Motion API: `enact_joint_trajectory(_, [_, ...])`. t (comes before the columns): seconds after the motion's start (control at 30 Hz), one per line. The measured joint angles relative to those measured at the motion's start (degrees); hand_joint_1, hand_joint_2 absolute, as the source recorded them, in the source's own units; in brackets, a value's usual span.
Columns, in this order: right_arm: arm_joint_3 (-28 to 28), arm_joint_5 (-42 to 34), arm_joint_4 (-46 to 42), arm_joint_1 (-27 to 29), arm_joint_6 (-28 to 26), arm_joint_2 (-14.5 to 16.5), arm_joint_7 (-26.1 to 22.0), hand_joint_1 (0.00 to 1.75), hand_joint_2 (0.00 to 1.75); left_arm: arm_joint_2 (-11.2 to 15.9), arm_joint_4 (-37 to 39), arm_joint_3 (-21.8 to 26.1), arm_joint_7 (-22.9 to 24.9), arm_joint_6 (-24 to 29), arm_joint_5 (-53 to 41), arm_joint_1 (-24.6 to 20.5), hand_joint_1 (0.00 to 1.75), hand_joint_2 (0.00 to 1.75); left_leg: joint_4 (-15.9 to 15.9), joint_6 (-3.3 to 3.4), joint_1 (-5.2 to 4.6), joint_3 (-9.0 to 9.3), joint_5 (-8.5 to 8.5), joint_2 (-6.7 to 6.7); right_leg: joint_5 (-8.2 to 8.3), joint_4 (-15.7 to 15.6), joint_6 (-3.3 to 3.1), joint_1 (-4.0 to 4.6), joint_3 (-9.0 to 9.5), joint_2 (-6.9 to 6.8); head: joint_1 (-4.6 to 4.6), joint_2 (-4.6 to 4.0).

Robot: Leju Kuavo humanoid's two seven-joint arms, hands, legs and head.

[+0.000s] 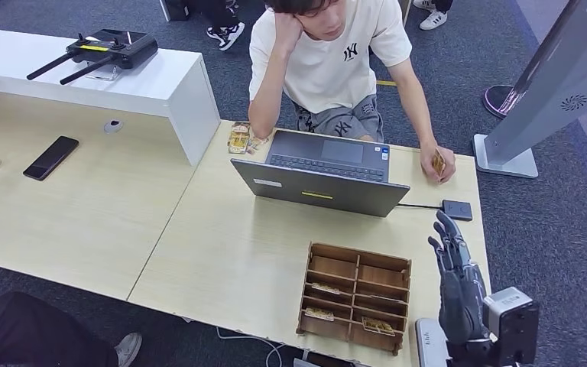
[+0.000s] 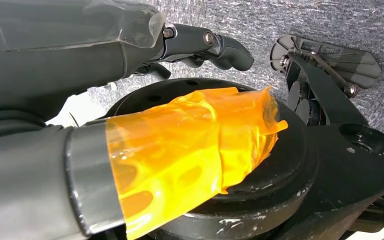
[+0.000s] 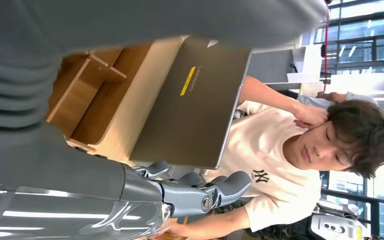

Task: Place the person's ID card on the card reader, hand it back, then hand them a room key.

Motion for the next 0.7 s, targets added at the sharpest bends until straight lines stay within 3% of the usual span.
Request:
enact_joint_trajectory(0.47, [-0.13,5.34,-0.80,0.59,0.27,-1.58,0.37,0.00,1.75,-0.07,0.00,0.04,-0.13,0.16,-0.02,0.04,0.00,0.00,0.00,0.00,0.00,0.00,0.00,0.00,0.00,0.00,0.00,0.00,0.00,0.00,0.00,0.00])
enact_joint_trajectory(0.7, [-0.30,11.95,-1.10,0.60,-0.72,-2.63,2.23,0.00,1.75,-0.09,0.00,0.04,-0.13,0.28,0.06,0.05,0.00,0.00,0.00,0.00,0.00,-0.01,0.00,0.00,0.00,0.00,0.00,0.00,0.00,-0.01,0.01,0.00])
